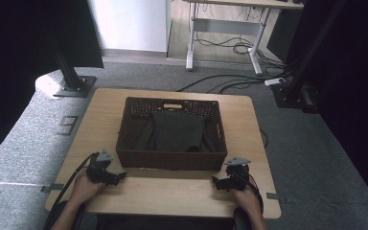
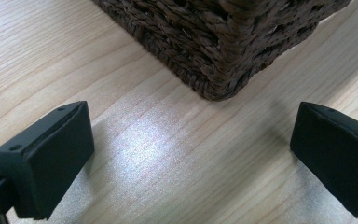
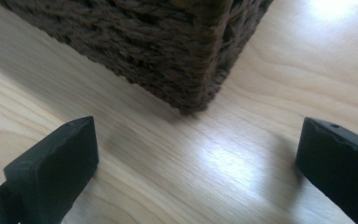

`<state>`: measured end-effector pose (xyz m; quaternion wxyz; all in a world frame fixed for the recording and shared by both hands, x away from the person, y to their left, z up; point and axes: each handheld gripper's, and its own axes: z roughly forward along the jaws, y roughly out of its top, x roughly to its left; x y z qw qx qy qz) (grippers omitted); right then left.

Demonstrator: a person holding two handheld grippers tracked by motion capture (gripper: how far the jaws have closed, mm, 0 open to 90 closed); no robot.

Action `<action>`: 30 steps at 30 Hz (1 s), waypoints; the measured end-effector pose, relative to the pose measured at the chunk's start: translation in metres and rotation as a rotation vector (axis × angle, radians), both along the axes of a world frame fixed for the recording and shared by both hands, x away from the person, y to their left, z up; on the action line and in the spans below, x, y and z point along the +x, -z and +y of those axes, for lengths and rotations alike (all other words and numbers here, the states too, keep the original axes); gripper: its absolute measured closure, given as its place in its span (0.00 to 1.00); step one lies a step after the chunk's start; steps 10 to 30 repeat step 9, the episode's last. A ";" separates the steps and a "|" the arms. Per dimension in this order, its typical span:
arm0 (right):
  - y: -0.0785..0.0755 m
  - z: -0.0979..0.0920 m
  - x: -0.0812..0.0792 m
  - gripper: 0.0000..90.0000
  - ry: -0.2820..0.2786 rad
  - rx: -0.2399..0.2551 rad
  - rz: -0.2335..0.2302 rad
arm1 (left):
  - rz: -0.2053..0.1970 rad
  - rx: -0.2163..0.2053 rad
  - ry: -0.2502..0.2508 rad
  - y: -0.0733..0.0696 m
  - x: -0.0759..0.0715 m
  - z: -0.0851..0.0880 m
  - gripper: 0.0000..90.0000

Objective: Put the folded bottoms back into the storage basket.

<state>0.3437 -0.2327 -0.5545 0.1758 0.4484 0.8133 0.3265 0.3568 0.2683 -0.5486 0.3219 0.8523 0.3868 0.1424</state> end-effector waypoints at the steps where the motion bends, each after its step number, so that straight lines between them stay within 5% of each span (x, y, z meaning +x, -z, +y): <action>1: 0.001 0.000 0.000 0.00 0.007 0.008 -0.012 | 0.000 0.000 -0.002 0.000 0.000 0.000 0.00; 30: 0.003 0.000 0.001 0.00 0.018 0.019 -0.029 | 0.000 0.000 -0.007 0.000 0.000 0.000 0.00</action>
